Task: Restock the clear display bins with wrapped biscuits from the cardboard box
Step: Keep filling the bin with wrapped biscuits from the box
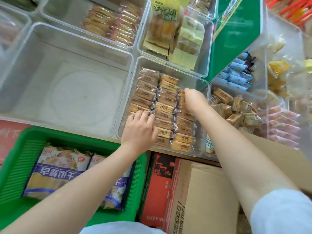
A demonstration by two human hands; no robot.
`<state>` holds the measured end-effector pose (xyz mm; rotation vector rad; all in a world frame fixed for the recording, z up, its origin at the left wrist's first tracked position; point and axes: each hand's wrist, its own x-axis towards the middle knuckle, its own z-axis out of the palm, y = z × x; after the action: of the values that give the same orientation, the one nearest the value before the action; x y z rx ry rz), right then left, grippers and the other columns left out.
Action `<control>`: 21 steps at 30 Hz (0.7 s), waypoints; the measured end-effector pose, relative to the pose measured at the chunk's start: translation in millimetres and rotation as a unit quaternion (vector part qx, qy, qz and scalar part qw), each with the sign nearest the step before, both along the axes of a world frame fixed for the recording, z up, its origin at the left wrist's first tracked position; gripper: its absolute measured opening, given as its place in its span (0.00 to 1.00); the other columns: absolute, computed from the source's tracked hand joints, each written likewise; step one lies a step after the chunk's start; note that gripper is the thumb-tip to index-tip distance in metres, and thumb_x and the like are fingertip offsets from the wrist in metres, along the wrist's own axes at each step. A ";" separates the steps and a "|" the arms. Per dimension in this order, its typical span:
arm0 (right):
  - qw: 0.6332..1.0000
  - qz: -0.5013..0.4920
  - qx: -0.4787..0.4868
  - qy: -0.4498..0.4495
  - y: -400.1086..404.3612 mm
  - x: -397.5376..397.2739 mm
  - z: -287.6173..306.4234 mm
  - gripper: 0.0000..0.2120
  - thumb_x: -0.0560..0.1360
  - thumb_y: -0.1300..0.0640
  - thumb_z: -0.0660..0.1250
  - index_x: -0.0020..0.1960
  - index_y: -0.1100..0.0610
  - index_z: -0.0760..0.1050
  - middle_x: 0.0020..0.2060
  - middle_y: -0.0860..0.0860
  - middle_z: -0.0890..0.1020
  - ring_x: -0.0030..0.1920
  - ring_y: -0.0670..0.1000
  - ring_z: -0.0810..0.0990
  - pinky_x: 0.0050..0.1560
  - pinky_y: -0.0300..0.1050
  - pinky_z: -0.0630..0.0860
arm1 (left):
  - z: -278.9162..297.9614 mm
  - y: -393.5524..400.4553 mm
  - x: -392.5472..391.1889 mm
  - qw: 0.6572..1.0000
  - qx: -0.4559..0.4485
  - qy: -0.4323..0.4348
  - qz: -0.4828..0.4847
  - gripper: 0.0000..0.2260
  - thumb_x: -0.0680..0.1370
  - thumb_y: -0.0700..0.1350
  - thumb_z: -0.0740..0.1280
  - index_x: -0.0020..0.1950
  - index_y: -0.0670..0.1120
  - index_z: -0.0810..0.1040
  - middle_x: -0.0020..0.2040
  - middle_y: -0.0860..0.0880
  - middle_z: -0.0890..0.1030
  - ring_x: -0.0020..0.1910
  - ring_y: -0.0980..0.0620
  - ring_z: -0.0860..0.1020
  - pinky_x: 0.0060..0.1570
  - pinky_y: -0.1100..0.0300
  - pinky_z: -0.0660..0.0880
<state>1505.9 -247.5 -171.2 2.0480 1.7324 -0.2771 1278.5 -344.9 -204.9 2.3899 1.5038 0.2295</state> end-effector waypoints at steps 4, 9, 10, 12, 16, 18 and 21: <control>0.997 0.010 -0.069 -0.018 -19.8 -14.9 9.5 0.34 0.78 0.69 0.59 0.80 0.67 0.47 0.77 0.65 0.58 0.77 0.64 0.60 0.75 0.57 0.64 | 1.9 0.3 -0.4 1.000 -0.012 0.009 -0.008 0.19 0.78 0.52 0.52 0.55 0.44 0.77 0.55 0.45 0.79 0.55 0.44 0.74 0.53 0.49 0.73; 0.991 0.008 -0.048 0.122 -61.7 -29.9 70.8 0.17 0.82 0.61 0.57 0.68 0.60 0.75 0.64 0.55 0.79 0.58 0.56 0.79 0.58 0.50 0.79 | 8.2 1.6 -5.0 0.996 -0.077 -0.051 0.012 0.15 0.78 0.52 0.60 0.58 0.45 0.78 0.60 0.46 0.77 0.61 0.46 0.71 0.61 0.49 0.68; 0.985 -0.014 -0.003 0.173 -75.3 -27.3 86.6 0.16 0.83 0.59 0.58 0.67 0.58 0.77 0.62 0.52 0.79 0.56 0.53 0.80 0.55 0.48 0.78 | 14.3 -1.9 -4.8 0.993 -0.090 -0.074 0.022 0.15 0.78 0.52 0.61 0.59 0.45 0.78 0.61 0.46 0.76 0.62 0.46 0.70 0.61 0.49 0.67; 0.960 -0.051 0.095 0.257 -109.7 -20.0 119.0 0.14 0.83 0.57 0.59 0.64 0.54 0.79 0.57 0.47 0.80 0.52 0.48 0.78 0.53 0.45 0.76 | 36.1 -19.3 0.2 0.985 -0.103 -0.136 0.025 0.18 0.78 0.54 0.59 0.59 0.45 0.79 0.61 0.46 0.76 0.61 0.47 0.71 0.61 0.49 0.68; 0.886 -0.095 0.285 0.354 -188.8 -0.8 170.3 0.10 0.81 0.59 0.62 0.53 0.51 0.81 0.41 0.46 0.84 0.37 0.47 0.81 0.42 0.50 0.80 | 96.2 -83.6 32.5 0.938 -0.219 -0.266 -0.032 0.15 0.81 0.56 0.62 0.62 0.50 0.77 0.60 0.53 0.75 0.53 0.56 0.77 0.56 0.53 0.77; 0.863 -0.117 0.349 0.346 -222.7 11.1 183.0 0.09 0.81 0.60 0.63 0.51 0.52 0.81 0.37 0.45 0.82 0.35 0.46 0.81 0.41 0.50 0.80 | 118.2 -115.5 53.8 0.914 -0.280 -0.288 -0.057 0.22 0.79 0.63 0.64 0.70 0.55 0.71 0.65 0.56 0.72 0.56 0.58 0.77 0.56 0.52 0.78; 0.836 -0.148 0.411 0.332 -266.7 26.6 191.2 0.09 0.81 0.60 0.62 0.51 0.54 0.81 0.35 0.44 0.80 0.33 0.43 0.79 0.38 0.41 0.78 | 132.7 -154.2 80.9 0.875 -0.387 -0.278 -0.090 0.40 0.74 0.68 0.68 0.80 0.57 0.56 0.76 0.54 0.63 0.70 0.53 0.70 0.67 0.50 0.73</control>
<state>1532.6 -514.2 20.0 3.1462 2.1640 -0.4289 1359.4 -499.1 -72.2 1.6034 0.8590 0.1962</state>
